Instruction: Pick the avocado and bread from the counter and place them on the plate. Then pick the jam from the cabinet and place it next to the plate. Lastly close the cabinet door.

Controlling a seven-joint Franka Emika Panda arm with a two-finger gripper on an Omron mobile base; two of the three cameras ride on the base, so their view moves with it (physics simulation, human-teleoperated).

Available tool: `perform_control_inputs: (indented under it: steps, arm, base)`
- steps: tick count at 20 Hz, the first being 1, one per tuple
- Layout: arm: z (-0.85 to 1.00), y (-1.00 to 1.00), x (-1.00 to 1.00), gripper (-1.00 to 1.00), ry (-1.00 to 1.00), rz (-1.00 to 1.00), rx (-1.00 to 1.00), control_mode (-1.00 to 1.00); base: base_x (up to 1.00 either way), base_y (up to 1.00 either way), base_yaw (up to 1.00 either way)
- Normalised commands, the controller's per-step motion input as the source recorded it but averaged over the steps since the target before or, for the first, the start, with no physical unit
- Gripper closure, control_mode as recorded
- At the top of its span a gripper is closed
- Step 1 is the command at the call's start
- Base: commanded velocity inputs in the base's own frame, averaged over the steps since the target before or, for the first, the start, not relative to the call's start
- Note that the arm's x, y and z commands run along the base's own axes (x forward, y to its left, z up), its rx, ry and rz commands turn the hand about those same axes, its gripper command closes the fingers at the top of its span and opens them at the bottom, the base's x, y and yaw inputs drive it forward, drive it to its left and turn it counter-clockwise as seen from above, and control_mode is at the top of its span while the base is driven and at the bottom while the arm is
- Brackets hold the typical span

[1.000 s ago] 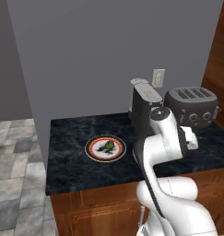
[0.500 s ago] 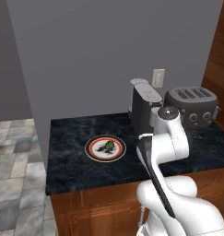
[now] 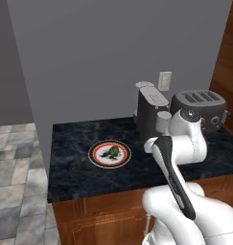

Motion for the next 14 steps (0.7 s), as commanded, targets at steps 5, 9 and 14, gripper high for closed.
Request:
perform_control_inputs:
  steps: [5,9,14]
  arm:
    - [0.00,0.56,0.13,1.00,0.00,0.12,0.00,-1.00]
    - [0.00,0.77,0.14,1.00,0.02,0.04,-0.02,-1.00]
    - [-0.05,0.71,0.27,1.00,0.03,0.03,-0.03,-1.00]
  base:
    - [0.00,0.00,0.00]
    - [0.00,0.00,0.00]
    - [0.00,0.00,0.00]
